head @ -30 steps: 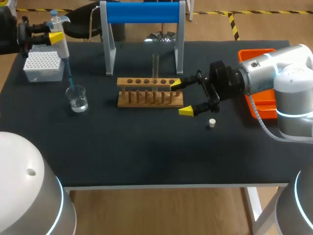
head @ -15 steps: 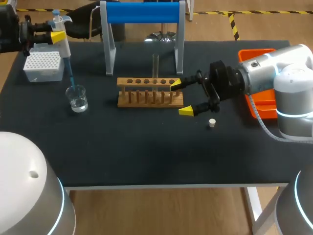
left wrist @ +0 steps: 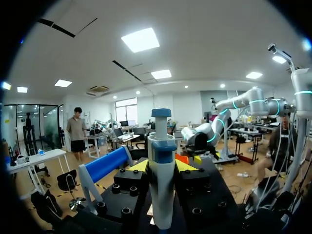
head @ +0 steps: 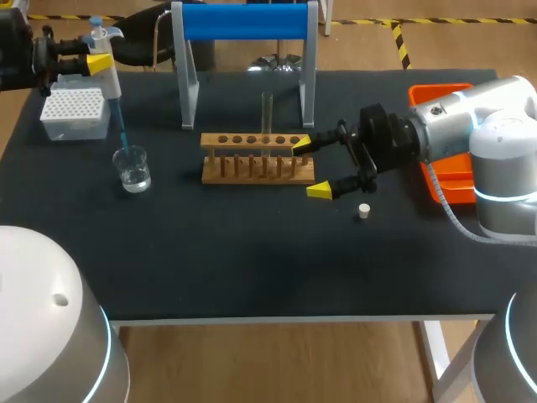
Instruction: Invert the test tube, pick up the pipette, mount the tip to pipette, aspirate from beaker and dispense into the tube, eject the tip, return the pipette, and cap with the stopper.
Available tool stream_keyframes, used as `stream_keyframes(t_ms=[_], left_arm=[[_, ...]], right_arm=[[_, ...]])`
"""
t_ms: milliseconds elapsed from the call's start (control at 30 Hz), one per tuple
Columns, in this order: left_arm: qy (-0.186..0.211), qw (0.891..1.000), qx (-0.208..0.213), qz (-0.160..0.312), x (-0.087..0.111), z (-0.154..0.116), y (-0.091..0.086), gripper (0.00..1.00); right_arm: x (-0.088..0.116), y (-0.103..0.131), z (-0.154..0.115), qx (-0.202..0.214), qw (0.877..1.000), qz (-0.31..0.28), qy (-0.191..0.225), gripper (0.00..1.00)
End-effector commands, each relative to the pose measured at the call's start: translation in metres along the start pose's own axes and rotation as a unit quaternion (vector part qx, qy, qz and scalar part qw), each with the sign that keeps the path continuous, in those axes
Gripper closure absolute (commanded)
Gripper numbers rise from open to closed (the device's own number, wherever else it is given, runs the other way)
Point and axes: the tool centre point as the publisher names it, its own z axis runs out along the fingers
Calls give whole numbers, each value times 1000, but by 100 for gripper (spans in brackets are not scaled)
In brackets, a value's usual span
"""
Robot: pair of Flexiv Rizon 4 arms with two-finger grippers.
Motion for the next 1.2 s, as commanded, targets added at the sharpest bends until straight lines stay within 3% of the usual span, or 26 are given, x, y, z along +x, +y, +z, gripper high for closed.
stream_keyframes(t_ms=[33,367,700,1200], left_arm=[[2,1000,0,0,-1,-1,0,100],[2,1000,0,0,-1,-1,0,100],[2,1000,0,0,-1,-1,0,100],[2,1000,0,0,-1,-1,0,100]], right_arm=[[3,3,10,21,999,10,-22,0],[-5,3,52,95,992,24,-79,0],[-19,6,119,167,979,32,-116,0],[-42,8,204,182,968,49,-166,0]])
